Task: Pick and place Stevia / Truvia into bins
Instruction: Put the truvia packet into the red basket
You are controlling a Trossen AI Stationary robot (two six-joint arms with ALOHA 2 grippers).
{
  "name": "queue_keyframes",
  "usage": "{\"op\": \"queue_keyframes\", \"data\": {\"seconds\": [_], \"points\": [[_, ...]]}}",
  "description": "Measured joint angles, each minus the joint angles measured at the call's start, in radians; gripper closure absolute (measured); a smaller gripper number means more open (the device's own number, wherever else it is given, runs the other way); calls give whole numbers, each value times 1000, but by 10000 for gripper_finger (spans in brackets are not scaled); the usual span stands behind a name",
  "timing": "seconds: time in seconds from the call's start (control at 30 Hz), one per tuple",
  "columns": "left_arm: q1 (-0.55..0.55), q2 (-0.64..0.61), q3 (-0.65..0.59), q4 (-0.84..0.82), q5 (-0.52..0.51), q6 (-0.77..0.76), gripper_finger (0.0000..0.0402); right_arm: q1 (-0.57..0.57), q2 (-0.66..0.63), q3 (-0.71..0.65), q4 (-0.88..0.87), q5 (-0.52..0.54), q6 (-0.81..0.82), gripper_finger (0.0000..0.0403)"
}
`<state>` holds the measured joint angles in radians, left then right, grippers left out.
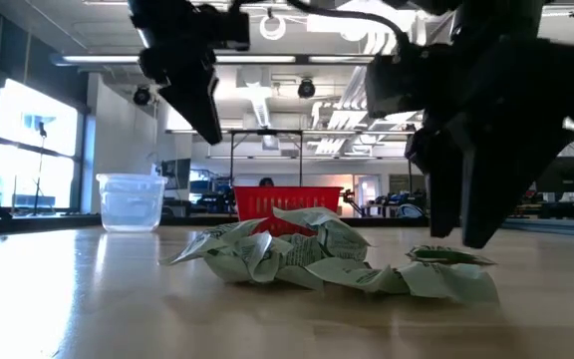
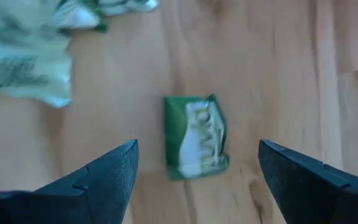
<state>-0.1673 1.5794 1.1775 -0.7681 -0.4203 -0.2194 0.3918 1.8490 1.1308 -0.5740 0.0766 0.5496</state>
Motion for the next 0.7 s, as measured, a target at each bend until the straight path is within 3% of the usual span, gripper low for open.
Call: {"op": "queue_keyframes", "data": {"seconds": [0.13, 0.27, 0.4, 0.63, 0.7], "points": [[-29, -38, -36, -52, -10, -79, 170, -7, 28, 0, 22, 19, 11, 92], [-39, -40, -66, -135, -14, -144, 198, -7, 63, 5, 41, -12, 9, 133], [-43, -41, -99, -174, -21, -196, 222, -9, 76, 5, 33, -36, 7, 207], [-81, -137, -173, -174, -24, -248, 246, -57, 45, 18, -14, -77, 67, 374], [-91, -186, -207, -160, -31, -277, 247, -82, 31, 46, -64, -56, 75, 391]]}}
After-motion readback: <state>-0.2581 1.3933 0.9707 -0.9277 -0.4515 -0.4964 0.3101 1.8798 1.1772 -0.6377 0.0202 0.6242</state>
